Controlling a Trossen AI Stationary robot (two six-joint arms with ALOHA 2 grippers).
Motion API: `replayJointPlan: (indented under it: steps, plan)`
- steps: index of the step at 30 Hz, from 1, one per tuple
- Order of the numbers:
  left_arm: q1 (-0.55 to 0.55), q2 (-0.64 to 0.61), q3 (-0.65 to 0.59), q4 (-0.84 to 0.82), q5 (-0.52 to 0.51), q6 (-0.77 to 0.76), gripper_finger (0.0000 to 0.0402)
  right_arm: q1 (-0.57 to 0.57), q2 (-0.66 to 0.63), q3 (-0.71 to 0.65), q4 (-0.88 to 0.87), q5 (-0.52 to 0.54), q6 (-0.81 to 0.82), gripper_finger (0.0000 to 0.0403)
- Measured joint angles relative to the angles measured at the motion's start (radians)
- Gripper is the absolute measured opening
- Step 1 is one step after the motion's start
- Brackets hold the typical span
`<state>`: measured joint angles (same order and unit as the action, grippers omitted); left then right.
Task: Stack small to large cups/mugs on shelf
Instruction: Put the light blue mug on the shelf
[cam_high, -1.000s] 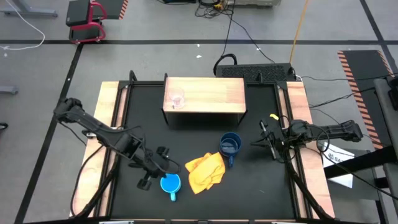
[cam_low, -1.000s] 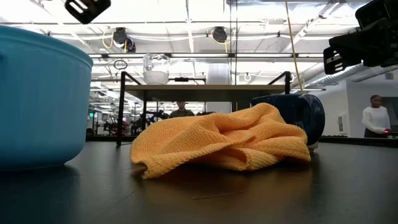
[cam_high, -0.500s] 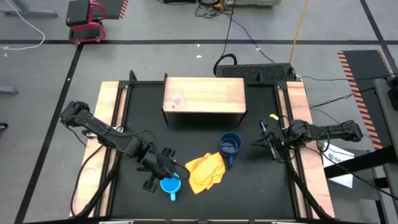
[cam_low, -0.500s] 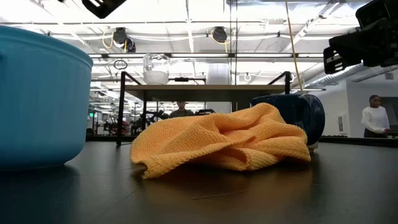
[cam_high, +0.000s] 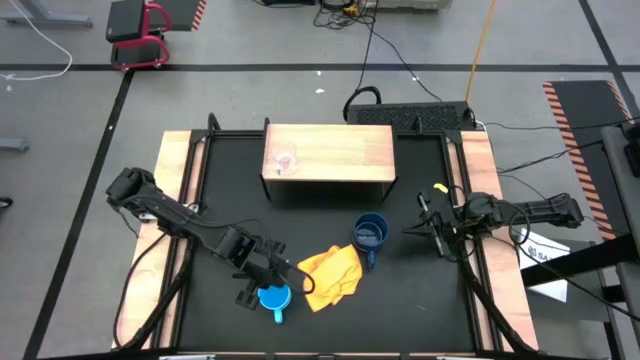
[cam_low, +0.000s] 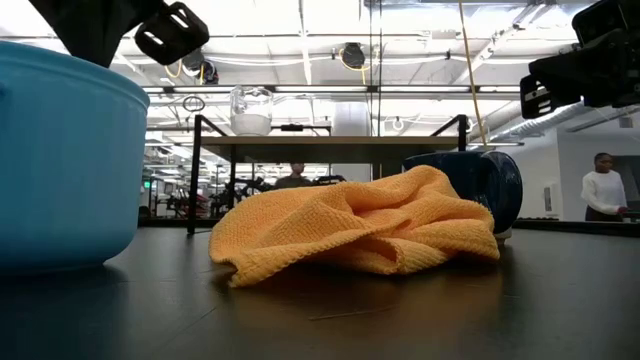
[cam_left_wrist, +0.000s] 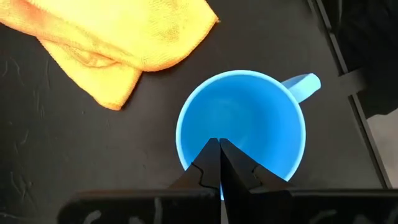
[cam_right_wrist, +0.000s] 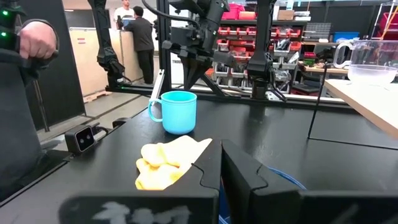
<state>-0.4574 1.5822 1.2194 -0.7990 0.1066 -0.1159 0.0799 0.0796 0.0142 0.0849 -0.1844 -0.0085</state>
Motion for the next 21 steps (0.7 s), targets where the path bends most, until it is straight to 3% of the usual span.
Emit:
replayJointPlan:
  steps: [7, 21]
  plan:
    - [0.017, 0.0, 0.0, -0.014, 0.0, -0.017, 0.0007, 0.0, 0.0, 0.0, 0.0, 0.0, 0.0, 0.0]
    - [0.027, -0.006, 0.0, 0.01, 0.033, -0.045, 0.0079, 0.0, 0.0, 0.0, -0.015, 0.0, 0.0, 0.0]
